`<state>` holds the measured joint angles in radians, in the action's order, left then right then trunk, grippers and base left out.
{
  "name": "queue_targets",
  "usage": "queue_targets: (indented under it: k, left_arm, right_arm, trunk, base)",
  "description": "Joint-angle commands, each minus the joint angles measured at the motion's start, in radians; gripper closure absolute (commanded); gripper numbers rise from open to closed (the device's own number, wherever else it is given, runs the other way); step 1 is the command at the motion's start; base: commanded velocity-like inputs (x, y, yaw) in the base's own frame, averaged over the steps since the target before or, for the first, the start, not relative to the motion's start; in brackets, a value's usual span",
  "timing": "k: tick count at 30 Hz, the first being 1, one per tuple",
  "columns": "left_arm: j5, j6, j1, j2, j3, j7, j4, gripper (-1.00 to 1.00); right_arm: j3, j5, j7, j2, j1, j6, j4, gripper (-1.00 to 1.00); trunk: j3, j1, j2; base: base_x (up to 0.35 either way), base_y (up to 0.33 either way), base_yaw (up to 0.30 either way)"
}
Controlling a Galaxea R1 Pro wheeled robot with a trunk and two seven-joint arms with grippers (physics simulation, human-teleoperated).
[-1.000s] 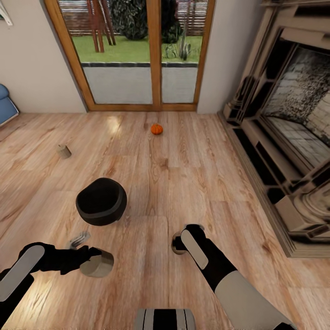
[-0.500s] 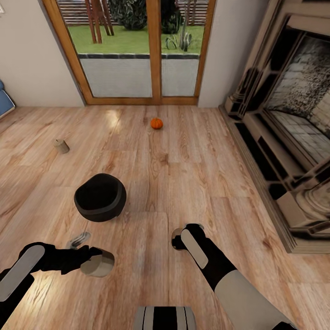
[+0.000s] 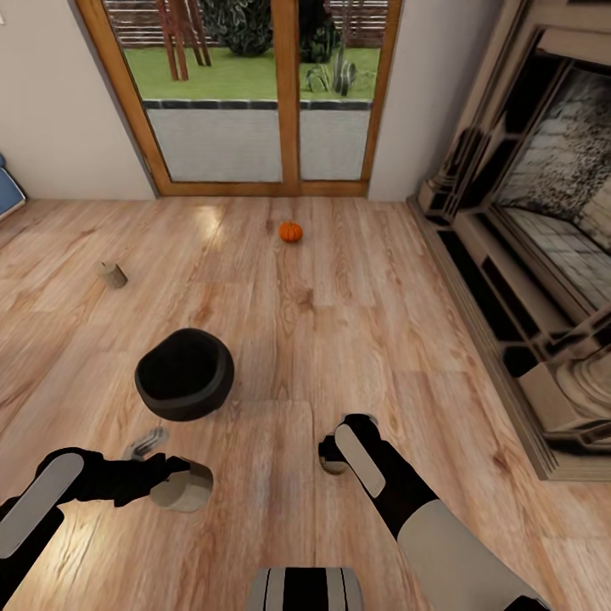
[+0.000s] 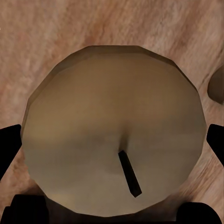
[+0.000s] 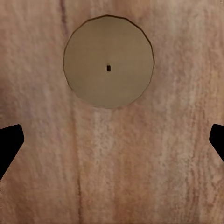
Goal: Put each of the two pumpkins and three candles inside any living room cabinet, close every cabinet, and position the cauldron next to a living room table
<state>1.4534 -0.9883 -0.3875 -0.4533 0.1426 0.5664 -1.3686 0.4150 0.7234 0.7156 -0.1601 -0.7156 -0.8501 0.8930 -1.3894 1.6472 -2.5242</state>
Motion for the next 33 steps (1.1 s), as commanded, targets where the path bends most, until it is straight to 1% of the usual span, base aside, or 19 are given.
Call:
queue_targets:
  k: [1,6,19,27,33]
  left_arm:
    - [0.01,0.0,-0.001,-0.001,0.002,0.01,-0.001,1.0]
    - [0.011,0.0,-0.001,-0.001,0.002,0.01,-0.001,1.0]
    - [0.012,-0.001,-0.001,-0.001,0.002,0.011,0.0,1.0]
    - [0.011,0.0,-0.001,-0.001,0.002,0.011,0.0,1.0]
    - [0.009,0.001,-0.001,0.0,0.003,0.012,-0.001,1.0]
  right_arm:
    - [0.002,0.01,0.01,0.0,-0.001,-0.001,0.001,-1.0]
    - [0.002,0.01,0.01,0.0,-0.001,-0.001,0.001,-1.0]
    - [0.003,0.011,0.005,0.001,-0.001,-0.001,0.001,-1.0]
    - [0.006,0.011,0.004,0.002,-0.001,-0.001,0.007,-1.0]
    - [0.007,0.011,0.005,0.001,-0.001,-0.002,0.011,-1.0]
  trunk:
    - [-0.001,0.0,0.0]
    - [-0.001,0.0,0.0]
    - [-0.001,0.0,0.0]
    - [-0.001,0.0,0.0]
    - [-0.001,0.0,0.0]
  base:
    - [0.186,0.103,0.0]
    - [0.145,0.087,0.0]
    - [0.042,0.083,0.0]
    - [0.001,-0.033,0.004]
    - [0.0,-0.126,0.131]
